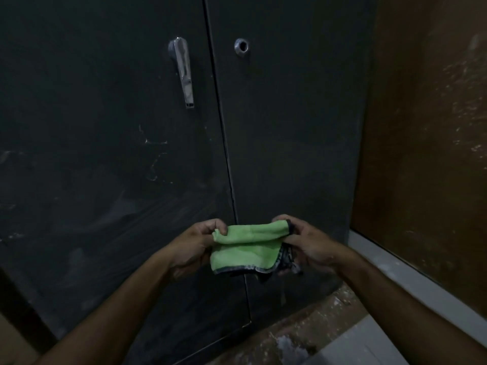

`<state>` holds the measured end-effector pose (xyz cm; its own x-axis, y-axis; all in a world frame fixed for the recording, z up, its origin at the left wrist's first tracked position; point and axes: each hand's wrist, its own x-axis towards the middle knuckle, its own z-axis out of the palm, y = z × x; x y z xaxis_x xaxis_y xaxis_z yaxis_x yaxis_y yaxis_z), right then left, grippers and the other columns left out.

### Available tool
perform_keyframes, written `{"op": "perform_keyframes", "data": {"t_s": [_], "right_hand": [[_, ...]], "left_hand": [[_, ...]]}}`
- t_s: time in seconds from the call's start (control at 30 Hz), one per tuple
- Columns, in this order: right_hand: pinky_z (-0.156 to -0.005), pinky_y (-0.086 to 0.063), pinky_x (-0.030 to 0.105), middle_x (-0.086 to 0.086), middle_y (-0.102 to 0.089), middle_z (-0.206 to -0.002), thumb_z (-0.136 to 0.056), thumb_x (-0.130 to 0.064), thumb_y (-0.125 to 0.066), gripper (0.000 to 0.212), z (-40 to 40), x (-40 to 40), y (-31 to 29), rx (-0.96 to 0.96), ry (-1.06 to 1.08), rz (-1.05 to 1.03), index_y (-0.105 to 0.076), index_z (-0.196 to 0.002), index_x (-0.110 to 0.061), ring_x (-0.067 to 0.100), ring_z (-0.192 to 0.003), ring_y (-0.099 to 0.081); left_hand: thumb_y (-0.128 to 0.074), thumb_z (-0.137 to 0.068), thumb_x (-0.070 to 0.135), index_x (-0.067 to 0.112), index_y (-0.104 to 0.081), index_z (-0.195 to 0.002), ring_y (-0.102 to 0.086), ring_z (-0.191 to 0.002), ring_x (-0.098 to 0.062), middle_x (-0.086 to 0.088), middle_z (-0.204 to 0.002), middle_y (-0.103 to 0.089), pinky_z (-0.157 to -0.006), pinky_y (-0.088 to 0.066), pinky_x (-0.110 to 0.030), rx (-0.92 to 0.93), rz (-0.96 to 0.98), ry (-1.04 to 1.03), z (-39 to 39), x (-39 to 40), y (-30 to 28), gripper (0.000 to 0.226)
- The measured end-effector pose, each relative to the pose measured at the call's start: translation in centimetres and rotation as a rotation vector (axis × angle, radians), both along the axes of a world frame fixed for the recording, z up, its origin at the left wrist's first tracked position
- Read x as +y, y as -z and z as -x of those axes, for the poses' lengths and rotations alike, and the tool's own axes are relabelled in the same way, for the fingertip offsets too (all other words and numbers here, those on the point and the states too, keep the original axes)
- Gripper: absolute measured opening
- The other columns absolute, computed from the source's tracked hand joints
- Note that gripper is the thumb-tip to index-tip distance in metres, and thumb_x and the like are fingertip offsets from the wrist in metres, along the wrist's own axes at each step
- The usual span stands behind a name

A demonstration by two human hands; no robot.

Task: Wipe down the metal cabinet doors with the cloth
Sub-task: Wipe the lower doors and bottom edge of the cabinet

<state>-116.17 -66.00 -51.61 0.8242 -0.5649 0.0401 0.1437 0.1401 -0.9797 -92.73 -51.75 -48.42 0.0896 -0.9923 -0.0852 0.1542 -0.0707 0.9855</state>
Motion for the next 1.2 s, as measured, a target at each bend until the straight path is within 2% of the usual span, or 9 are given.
{"op": "perform_keyframes", "data": {"t_s": [0.1,0.23,0.37,0.53,0.7,0.83,0.97,1.1,1.2], "right_hand": [[-0.047,-0.060,0.037,0.014,-0.071,-0.099,-0.098,0.008,-0.049,0.023,0.7,0.3,-0.3,-0.005,-0.018,-0.028,-0.064,-0.106,-0.007,0.030,-0.074,-0.071],[-0.056,-0.055,0.023,0.020,-0.057,-0.069,-0.071,-0.007,-0.069,0.036,1.8,-0.6,-0.8,0.028,-0.123,0.094,-0.073,-0.106,0.002,0.024,-0.055,-0.055],[-0.075,-0.054,0.031,0.016,-0.070,-0.093,-0.063,-0.044,-0.094,0.049,0.9,-1.0,-0.6,0.076,0.026,0.309,-0.079,-0.093,-0.009,0.026,-0.084,-0.065],[-0.086,-0.062,0.044,0.008,-0.070,-0.112,-0.074,0.014,-0.081,0.054,0.9,-1.4,-0.1,0.118,0.090,0.306,-0.064,-0.118,-0.013,0.019,-0.094,-0.072],[-0.083,-0.059,0.034,0.000,-0.075,-0.103,-0.075,0.010,-0.077,0.028,0.5,-1.3,0.5,0.022,0.180,0.393,-0.064,-0.091,-0.009,0.020,-0.100,-0.069],[-0.080,-0.059,0.035,0.012,-0.069,-0.111,-0.064,-0.022,-0.093,0.061,0.0,-0.4,1.3,-0.312,0.259,-0.057,-0.063,-0.117,-0.010,0.025,-0.100,-0.067],[-0.070,-0.049,0.037,0.023,-0.070,-0.115,-0.095,-0.043,-0.059,0.049,-2.5,3.6,1.6,-0.412,0.188,-0.573,-0.068,-0.118,-0.001,0.033,-0.095,-0.066],[-0.061,-0.053,0.032,0.020,-0.073,-0.117,-0.094,-0.037,-0.067,0.047,-4.8,3.3,2.0,-0.387,0.585,-0.560,-0.064,-0.124,-0.001,0.028,-0.095,-0.071],[-0.083,-0.061,0.048,0.014,-0.070,-0.119,-0.098,-0.039,-0.066,0.046,-4.5,0.7,3.0,-0.229,0.870,-0.444,-0.055,-0.131,-0.009,0.031,-0.104,-0.070]], "left_hand": [[-0.047,-0.098,-0.014,0.014,-0.074,-0.078,-0.074,-0.084,-0.022,-0.013,-0.101,-0.074,-0.065,-0.063,-0.028,0.020,-0.049,0.090,-0.4,0.8,-0.3,0.043],[-0.067,-0.078,0.003,0.004,-0.078,-0.090,-0.074,-0.093,-0.026,-0.019,-0.104,-0.074,-0.080,-0.063,-0.035,0.090,-0.056,0.204,-0.7,1.5,-1.3,0.016],[-0.100,-0.062,0.022,0.013,-0.069,-0.095,-0.068,-0.076,-0.015,-0.007,-0.090,-0.070,-0.063,-0.056,-0.024,-0.318,0.037,0.080,-0.2,-0.1,-0.1,0.046],[-0.086,-0.074,-0.007,0.012,-0.070,-0.116,-0.072,-0.096,-0.019,-0.010,-0.110,-0.075,-0.083,-0.060,-0.034,-0.571,0.068,0.070,-0.6,-0.6,0.5,0.049],[-0.062,-0.085,0.005,0.015,-0.054,-0.099,-0.048,-0.079,-0.017,0.001,-0.088,-0.053,-0.066,-0.040,-0.036,-0.692,0.153,0.146,0.7,-0.4,1.1,0.019],[-0.055,-0.097,-0.007,0.011,-0.047,-0.102,-0.064,-0.076,-0.020,-0.002,-0.089,-0.058,-0.065,-0.054,-0.031,-0.442,0.185,0.012,2.3,-1.3,1.1,0.020],[-0.055,-0.094,-0.013,0.017,-0.051,-0.097,-0.062,-0.077,-0.018,-0.011,-0.098,-0.057,-0.064,-0.057,-0.034,-0.129,0.149,-0.127,5.9,-3.0,2.6,0.030],[-0.068,-0.095,-0.003,0.008,-0.055,-0.107,-0.067,-0.087,-0.016,-0.005,-0.103,-0.067,-0.071,-0.059,-0.028,-0.363,0.170,-0.161,7.5,-3.4,3.4,0.021],[-0.082,-0.089,0.029,0.025,-0.066,-0.123,-0.070,-0.105,-0.012,0.002,-0.116,-0.072,-0.092,-0.059,-0.032,-0.690,0.116,0.077,5.8,-3.3,2.3,0.037]]}}
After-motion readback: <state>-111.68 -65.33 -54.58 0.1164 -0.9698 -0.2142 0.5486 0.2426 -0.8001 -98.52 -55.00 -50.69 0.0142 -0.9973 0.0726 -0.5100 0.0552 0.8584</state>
